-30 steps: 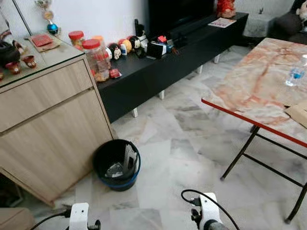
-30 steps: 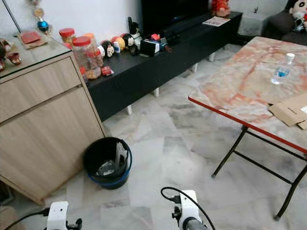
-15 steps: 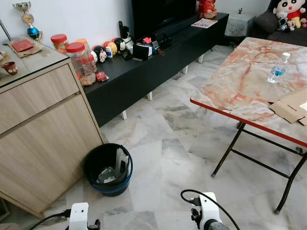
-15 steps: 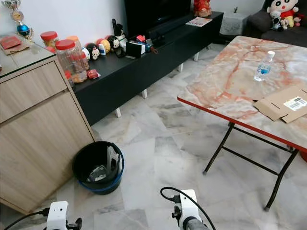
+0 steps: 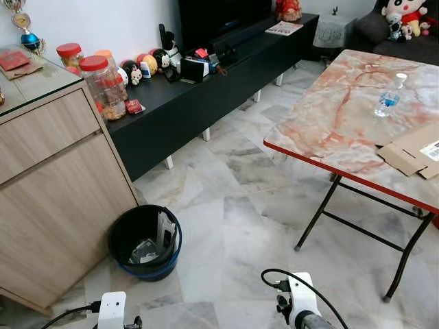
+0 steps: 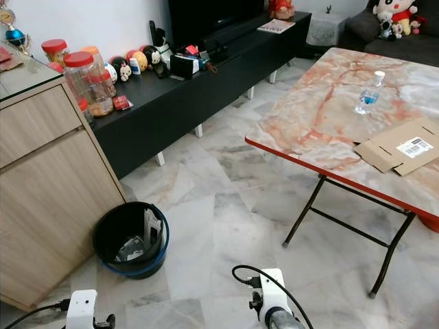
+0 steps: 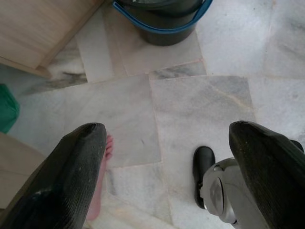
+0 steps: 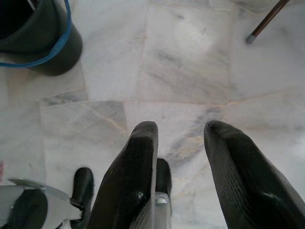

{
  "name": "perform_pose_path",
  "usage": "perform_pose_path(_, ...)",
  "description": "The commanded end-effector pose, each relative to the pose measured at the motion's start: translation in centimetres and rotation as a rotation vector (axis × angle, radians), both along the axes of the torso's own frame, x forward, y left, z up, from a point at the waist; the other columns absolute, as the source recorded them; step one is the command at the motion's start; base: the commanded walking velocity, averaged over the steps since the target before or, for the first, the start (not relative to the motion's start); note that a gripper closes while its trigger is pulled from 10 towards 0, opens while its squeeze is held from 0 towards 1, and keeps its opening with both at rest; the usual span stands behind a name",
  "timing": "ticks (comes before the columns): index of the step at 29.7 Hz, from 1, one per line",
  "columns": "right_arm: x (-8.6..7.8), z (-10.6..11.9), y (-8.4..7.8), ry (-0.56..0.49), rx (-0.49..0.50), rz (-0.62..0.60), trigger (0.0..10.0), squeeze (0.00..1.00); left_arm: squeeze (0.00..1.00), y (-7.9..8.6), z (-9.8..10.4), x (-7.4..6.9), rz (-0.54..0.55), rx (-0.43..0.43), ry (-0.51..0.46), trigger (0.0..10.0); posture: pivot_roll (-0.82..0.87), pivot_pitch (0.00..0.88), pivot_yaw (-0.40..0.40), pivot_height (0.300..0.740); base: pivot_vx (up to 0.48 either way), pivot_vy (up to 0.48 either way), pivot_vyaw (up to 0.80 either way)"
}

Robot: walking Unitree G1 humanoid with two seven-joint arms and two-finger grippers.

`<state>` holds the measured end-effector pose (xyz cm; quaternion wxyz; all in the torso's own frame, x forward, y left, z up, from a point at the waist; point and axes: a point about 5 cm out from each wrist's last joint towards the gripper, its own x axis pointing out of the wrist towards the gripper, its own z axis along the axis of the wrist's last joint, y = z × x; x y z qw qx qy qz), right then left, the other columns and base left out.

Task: Picking trash to rubbish bin

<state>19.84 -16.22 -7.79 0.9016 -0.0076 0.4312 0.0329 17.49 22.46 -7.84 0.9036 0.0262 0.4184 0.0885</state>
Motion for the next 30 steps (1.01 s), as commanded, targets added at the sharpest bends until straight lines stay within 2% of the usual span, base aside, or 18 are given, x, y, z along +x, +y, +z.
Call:
perform_pose_path(1,0.09,0.02,0.19,0.004,0.009,-0.01,10.0,0.0,0.0,0.36,-0.08,-0.27,0.018,0.007,0.015,10.0,0.12,0.0,0.055,0.74,0.0,0.0,-0.8)
perform_pose_path(4,0.1,0.02,0.2,0.004,0.01,-0.011,10.0,0.0,0.0,0.4,-0.05,-0.22,0.002,0.02,0.017,10.0,0.12,0.0,0.056,0.74,0.0,0.0,-0.8)
perform_pose_path(9,0.12,0.02,0.3,0.004,0.013,-0.014,10.0,0.0,0.0,0.35,-0.04,-0.19,-0.008,0.029,0.019,10.0,0.12,0.0,0.06,0.74,0.0,-0.472,-0.8)
perform_pose_path(10,0.12,0.02,0.33,0.003,0.014,-0.014,10.0,0.0,0.0,0.39,-0.04,-0.18,0.016,0.014,0.015,10.0,0.12,0.0,0.061,0.74,0.0,0.0,-0.8)
perform_pose_path(30,0.06,-0.01,0.35,0.003,0.014,-0.024,10.0,0.0,0.0,0.66,0.29,0.33,-0.004,0.026,-0.001,10.0,0.12,0.0,0.07,0.74,0.0,0.0,-0.8)
